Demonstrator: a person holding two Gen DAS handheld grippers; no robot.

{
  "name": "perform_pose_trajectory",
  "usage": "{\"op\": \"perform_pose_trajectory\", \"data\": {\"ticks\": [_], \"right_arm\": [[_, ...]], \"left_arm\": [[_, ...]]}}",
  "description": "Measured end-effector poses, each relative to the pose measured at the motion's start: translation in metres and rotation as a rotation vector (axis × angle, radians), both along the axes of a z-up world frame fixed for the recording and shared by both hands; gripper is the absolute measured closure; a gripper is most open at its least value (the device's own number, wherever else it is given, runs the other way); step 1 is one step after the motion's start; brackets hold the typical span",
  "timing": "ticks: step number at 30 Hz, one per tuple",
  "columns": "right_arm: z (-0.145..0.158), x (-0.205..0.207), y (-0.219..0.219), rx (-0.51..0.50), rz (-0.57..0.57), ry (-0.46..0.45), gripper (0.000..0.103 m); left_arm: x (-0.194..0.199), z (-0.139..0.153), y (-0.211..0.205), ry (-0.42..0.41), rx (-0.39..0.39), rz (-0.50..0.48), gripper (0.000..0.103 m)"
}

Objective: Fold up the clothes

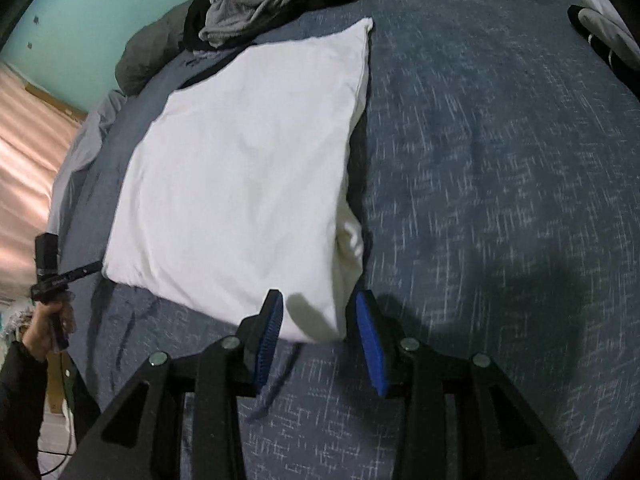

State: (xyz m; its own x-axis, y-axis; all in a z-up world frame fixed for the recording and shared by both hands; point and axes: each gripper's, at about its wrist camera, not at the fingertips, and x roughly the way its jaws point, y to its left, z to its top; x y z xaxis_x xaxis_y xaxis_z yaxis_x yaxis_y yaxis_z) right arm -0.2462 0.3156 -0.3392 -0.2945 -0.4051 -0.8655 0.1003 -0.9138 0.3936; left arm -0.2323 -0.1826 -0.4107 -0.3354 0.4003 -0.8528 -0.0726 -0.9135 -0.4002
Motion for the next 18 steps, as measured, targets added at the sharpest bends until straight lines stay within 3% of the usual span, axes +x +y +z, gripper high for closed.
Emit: {"op": "perform_pose_trajectory", "data": {"ticks": [3,5,6,7,9,18], "right_arm": [[-0.006,0.006,-0.008,0.019,0.035,-0.009,0.065],[-0.010,0.009,-0.008,0.019,0.035,-0.012,0.076],[-0.011,0.009,-0.007,0.023,0.026,-0.011,0.086],[-0.011,0.009,-0.005,0.027,0.017,-0.005,0.093],[-0.008,0.009,-0.002,0.021,0.007,0.018,0.097],[0.031,0.015,0.025,-0.013,0.000,0.086,0.099]], "left_arm": [[0.003,-0.003,0.004,-0.003,-0.008,-0.010,0.056],[0.004,-0.006,0.007,-0.010,-0.023,-0.014,0.074],[0.003,-0.009,0.007,-0.020,-0.021,-0.012,0.089],[0.003,-0.010,0.006,-0.023,-0.017,-0.008,0.090],[0.004,-0.008,0.005,-0.016,-0.016,-0.009,0.095],[0.011,0.027,-0.003,0.036,-0.053,-0.027,0.097]]}}
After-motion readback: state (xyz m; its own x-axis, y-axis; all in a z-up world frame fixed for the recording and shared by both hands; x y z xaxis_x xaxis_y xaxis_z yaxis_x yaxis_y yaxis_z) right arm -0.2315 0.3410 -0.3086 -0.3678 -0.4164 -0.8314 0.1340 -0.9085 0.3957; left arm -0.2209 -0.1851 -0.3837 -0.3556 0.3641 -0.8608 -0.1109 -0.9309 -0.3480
